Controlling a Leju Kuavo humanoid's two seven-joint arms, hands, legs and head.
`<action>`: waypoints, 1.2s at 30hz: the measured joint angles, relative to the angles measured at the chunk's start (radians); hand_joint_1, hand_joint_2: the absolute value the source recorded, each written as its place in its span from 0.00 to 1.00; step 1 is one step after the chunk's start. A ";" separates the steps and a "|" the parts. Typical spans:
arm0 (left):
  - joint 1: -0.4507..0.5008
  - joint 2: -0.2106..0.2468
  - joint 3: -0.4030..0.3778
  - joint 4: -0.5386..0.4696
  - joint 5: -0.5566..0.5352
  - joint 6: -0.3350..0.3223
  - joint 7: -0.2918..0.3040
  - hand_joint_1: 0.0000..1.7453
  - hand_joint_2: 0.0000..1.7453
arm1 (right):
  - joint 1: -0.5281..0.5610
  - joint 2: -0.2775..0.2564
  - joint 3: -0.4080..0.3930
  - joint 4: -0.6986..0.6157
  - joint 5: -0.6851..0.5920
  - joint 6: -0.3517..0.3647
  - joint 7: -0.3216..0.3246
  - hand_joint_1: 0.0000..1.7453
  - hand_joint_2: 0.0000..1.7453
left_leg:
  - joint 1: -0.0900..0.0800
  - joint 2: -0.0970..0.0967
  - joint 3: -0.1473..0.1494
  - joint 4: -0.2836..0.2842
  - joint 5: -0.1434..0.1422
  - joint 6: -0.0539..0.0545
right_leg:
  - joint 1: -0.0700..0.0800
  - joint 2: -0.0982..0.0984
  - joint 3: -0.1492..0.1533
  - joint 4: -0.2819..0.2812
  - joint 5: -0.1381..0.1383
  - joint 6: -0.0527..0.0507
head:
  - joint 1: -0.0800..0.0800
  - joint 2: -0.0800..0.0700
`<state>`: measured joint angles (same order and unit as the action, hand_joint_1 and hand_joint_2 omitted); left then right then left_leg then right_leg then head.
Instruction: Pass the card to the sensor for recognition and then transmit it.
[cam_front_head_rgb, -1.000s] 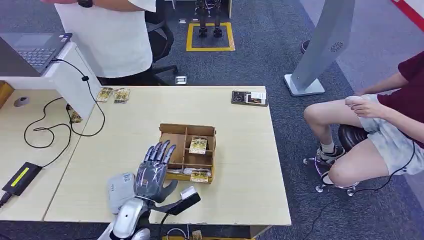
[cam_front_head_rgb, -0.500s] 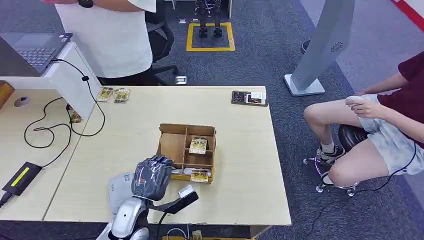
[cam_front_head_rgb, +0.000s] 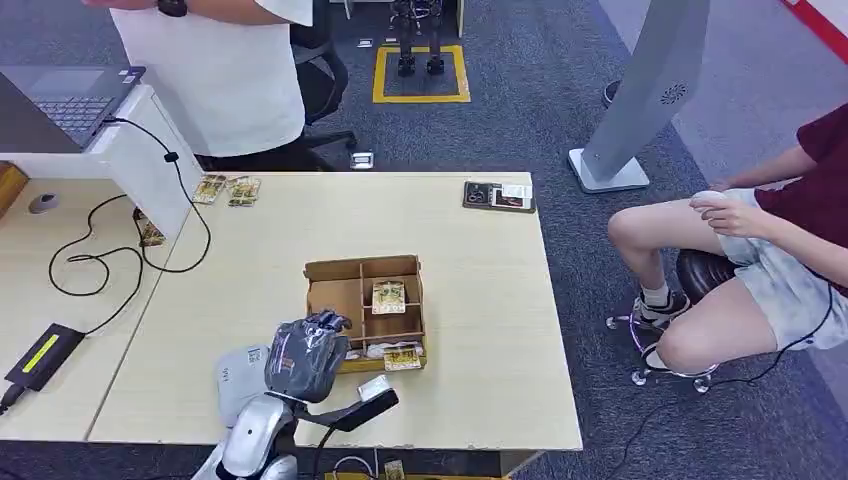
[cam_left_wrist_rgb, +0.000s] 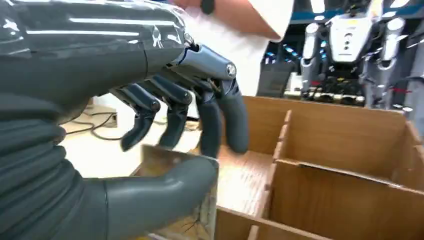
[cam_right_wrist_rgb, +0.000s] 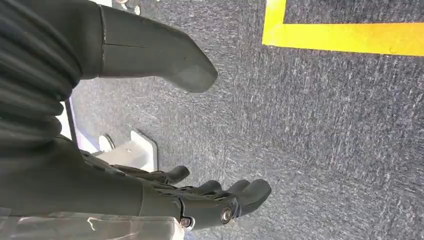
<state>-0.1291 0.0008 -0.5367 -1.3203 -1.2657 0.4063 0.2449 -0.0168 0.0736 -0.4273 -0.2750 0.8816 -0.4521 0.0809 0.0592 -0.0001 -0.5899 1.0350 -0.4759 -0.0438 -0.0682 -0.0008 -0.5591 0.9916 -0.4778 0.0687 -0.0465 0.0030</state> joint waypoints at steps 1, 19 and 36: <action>0.003 0.000 0.001 0.000 -0.002 0.005 0.000 0.00 1.00 | 0.000 0.000 -0.001 0.000 0.005 0.000 0.000 0.00 1.00 | 0.000 0.000 0.000 0.000 0.000 0.000 | 0.000 0.000 0.000 0.000 0.000 0.000 | 0.000 0.000; 0.023 0.001 0.013 0.000 -0.009 0.051 -0.017 0.00 1.00 | 0.000 0.000 -0.024 0.000 0.017 0.000 -0.007 0.00 1.00 | 0.000 0.000 0.000 0.000 0.000 0.000 | 0.000 0.000 0.000 0.000 0.000 0.000 | 0.000 0.000; 0.011 0.025 0.059 0.023 -0.195 -0.003 0.111 0.00 1.00 | -0.012 0.001 -0.039 -0.002 0.064 0.014 0.008 0.00 1.00 | 0.000 0.000 0.000 0.000 0.000 0.000 | 0.000 0.000 0.000 0.000 0.000 0.000 | 0.000 0.000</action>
<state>-0.1183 0.0256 -0.4776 -1.2970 -1.4607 0.4028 0.3563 -0.0286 0.0748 -0.4665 -0.2769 0.9453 -0.4383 0.0885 0.0592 -0.0002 -0.5899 1.0350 -0.4755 -0.0440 -0.0682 -0.0010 -0.5592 0.9916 -0.4778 0.0687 -0.0465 0.0031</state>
